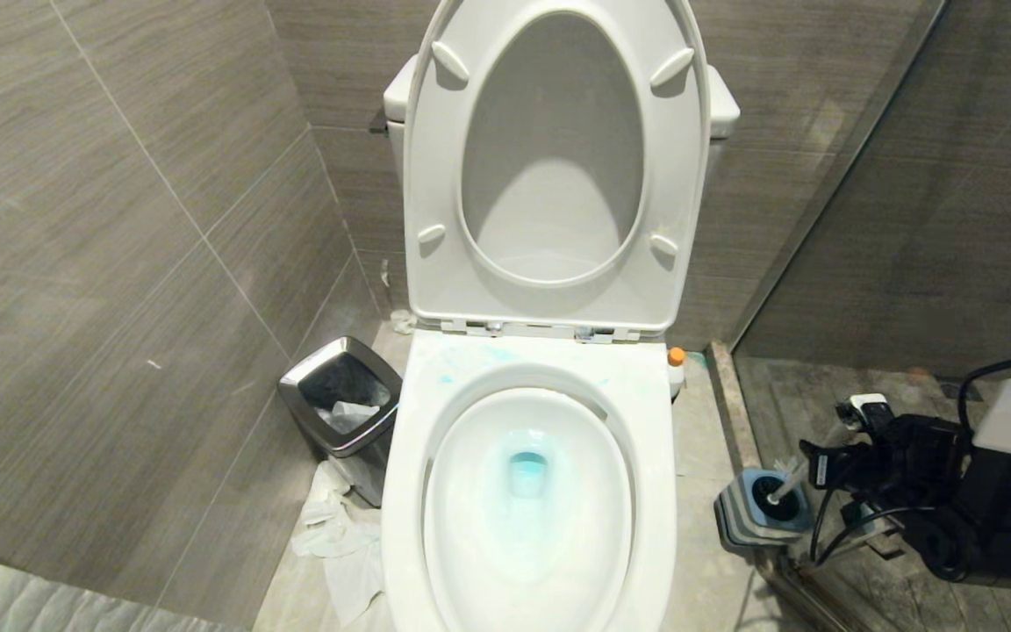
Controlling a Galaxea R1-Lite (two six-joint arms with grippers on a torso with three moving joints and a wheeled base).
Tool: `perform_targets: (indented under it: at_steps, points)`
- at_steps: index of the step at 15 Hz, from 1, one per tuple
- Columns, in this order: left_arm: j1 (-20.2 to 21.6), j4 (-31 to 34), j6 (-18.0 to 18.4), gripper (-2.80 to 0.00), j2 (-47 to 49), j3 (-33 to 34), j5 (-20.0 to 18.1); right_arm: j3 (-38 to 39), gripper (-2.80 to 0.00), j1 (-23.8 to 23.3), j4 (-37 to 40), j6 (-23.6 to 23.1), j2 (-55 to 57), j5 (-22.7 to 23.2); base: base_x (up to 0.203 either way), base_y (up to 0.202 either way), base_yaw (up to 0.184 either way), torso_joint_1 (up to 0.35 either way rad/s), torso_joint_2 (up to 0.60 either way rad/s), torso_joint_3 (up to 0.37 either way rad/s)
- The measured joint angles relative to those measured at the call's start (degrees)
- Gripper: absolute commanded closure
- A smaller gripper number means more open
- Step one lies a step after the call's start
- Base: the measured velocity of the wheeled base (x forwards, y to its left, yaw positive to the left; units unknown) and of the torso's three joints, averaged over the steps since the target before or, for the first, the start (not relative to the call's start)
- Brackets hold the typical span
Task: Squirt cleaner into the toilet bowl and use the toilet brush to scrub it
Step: Put the toilet brush back
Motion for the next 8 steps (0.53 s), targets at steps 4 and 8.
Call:
perform_targets:
  at_steps: [4,8]
  points:
    - [0.0,-0.01,-0.01,0.0,0.0,0.0,0.02,1.66,-2.8,-0.07,0.27,0.22,-0.57,-0.09,0.0,0.0,0.0,0.0,0.0,0.0]
    - [0.0,-0.01,0.01,0.0,-0.01,0.0,0.0,9.13,-2.8,-0.02,4.06,-0.19,-7.43,0.04,0.0,0.0,0.0,0.0,0.0,0.0]
